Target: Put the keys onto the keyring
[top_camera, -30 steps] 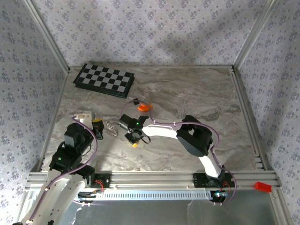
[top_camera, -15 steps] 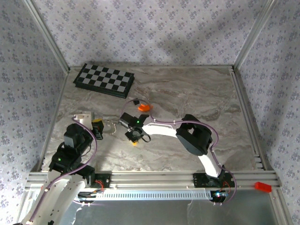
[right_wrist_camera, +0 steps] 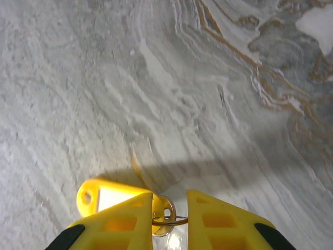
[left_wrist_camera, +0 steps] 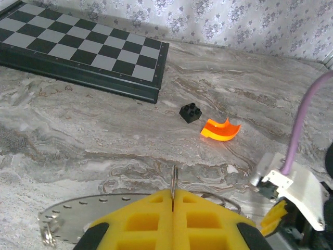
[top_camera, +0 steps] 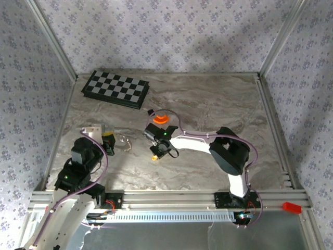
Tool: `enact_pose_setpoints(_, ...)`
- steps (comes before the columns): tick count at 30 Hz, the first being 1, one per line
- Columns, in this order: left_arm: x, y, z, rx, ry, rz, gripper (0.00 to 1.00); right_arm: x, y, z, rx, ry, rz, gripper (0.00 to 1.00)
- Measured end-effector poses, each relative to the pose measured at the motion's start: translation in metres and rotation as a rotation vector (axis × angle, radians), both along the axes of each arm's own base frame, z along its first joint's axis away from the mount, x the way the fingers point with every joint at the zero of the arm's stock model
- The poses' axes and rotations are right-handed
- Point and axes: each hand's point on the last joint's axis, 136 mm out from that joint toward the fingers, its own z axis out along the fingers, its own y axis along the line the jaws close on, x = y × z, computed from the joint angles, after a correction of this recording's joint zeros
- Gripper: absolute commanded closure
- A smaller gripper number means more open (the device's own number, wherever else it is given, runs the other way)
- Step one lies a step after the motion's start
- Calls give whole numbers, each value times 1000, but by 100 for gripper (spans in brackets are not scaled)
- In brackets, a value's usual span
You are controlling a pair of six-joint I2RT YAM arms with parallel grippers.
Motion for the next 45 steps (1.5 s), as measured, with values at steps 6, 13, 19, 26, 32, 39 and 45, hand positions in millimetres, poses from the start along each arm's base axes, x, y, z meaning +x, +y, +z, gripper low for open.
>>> enact_pose_setpoints(6, -1, 0, -3, 0, 3, -4, 100, -15, -28, 5, 14, 41, -6, 74)
enact_pose_setpoints(13, -1, -2, -3, -4, 5, -14, 100, -10, -37, 12, 77, 63, -46, 57)
enact_pose_setpoints(19, -2, -3, 0, -10, -6, -18, 100, -9, -39, 8, 107, 91, -65, 54)
enact_pose_setpoints(26, -2, -4, 1, -16, -13, -25, 100, -15, -48, 23, 162, 99, -121, 55)
enact_pose_setpoints(32, -1, -7, -2, -20, -12, -35, 100, -21, -45, 27, 172, 105, -147, 61)
enact_pose_setpoints(39, -2, -10, -4, -25, -4, -53, 100, -23, -52, 13, 133, 145, -167, 56)
enact_pose_setpoints(45, -1, -26, -2, -64, -5, -132, 100, -11, -73, 19, 210, 161, -176, 43)
